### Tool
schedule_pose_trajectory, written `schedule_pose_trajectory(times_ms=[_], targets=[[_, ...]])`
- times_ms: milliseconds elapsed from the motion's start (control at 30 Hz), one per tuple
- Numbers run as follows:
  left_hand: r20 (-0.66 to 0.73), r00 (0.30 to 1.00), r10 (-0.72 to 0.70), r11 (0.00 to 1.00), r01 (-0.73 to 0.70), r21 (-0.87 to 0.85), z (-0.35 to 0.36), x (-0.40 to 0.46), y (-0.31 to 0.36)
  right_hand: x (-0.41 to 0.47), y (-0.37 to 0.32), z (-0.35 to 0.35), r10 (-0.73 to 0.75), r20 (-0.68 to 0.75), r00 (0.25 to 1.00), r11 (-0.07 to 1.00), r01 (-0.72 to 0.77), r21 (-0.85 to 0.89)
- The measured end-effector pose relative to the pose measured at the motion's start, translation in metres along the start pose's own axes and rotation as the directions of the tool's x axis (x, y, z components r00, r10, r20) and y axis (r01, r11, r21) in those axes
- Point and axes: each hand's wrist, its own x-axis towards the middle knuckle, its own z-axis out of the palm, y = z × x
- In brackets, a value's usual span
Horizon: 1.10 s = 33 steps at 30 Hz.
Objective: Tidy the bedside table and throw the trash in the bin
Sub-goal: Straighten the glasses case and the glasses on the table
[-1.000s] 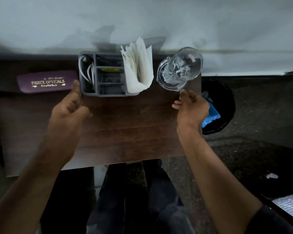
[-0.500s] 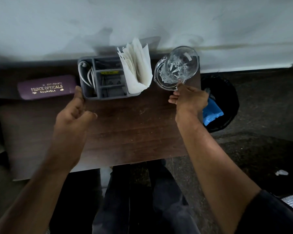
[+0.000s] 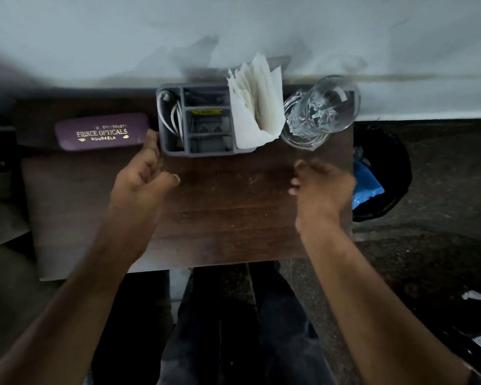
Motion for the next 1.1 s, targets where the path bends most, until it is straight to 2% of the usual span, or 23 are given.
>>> schedule_pose_trajectory(times_ms=[33, 100, 167, 233, 267, 300, 333, 367, 433, 500, 667, 767, 933, 1100], targets=[[0.008, 1.000, -0.005, 1.000, 0.005, 0.002, 0.002, 0.001, 0.000, -0.013, 0.005, 0.002, -0.005, 0.057, 0.998, 1.000, 0.006, -0.020], [0.019, 0.999, -0.034, 0.999, 0.033, 0.007, 0.004, 0.000, 0.000, -0.037, 0.013, 0.008, -0.092, 0.207, 0.974, 0.981, 0.125, -0.152], [-0.019, 0.998, -0.056, 0.998, 0.057, 0.036, 0.003, -0.002, -0.001, -0.055, 0.014, 0.013, -0.185, 0.320, 0.929, 0.921, 0.278, -0.274], [-0.057, 0.996, -0.069, 0.996, 0.072, 0.055, -0.003, -0.006, -0.004, -0.070, 0.016, 0.017, -0.204, 0.420, 0.884, 0.828, 0.385, -0.408], [-0.075, 0.994, -0.078, 0.995, 0.082, 0.048, -0.007, -0.008, -0.003, -0.079, 0.017, 0.020, -0.193, 0.514, 0.836, 0.728, 0.473, -0.497], [-0.098, 0.991, -0.092, 0.994, 0.097, 0.042, -0.013, -0.010, -0.004, -0.090, 0.022, 0.024, -0.154, 0.626, 0.764, 0.583, 0.582, -0.566], [-0.117, 0.987, -0.109, 0.993, 0.114, 0.035, -0.019, -0.011, -0.004, -0.101, 0.029, 0.028, -0.099, 0.728, 0.679, 0.440, 0.686, -0.580], [-0.131, 0.984, -0.123, 0.992, 0.126, 0.013, -0.024, -0.012, -0.005, -0.111, 0.036, 0.033, -0.051, 0.798, 0.600, 0.349, 0.760, -0.549], [-0.178, 0.972, -0.153, 0.987, 0.144, -0.065, -0.039, -0.017, -0.006, -0.129, 0.045, 0.049, -0.005, 0.876, 0.482, 0.316, 0.832, -0.455], [-0.255, 0.952, -0.172, 0.983, 0.149, -0.107, -0.057, -0.023, -0.008, -0.143, 0.049, 0.069, -0.010, 0.904, 0.427, 0.344, 0.850, -0.398], [-0.451, 0.868, -0.207, 0.974, 0.139, -0.181, -0.105, -0.023, -0.010, -0.159, 0.047, 0.120, -0.141, 0.876, 0.461, 0.371, 0.845, -0.385], [-0.387, 0.886, -0.257, 0.959, 0.184, -0.215, -0.122, -0.013, -0.007, -0.159, 0.046, 0.144, -0.163, 0.850, 0.501, 0.361, 0.832, -0.422], [-0.315, 0.915, -0.252, 0.955, 0.182, -0.236, -0.127, 0.007, -0.006, -0.140, 0.038, 0.167, -0.128, 0.790, 0.600, 0.443, 0.747, -0.495], [-0.301, 0.924, -0.238, 0.951, 0.157, -0.267, -0.128, 0.018, -0.012, -0.137, 0.041, 0.169, -0.107, 0.761, 0.640, 0.526, 0.686, -0.503]])
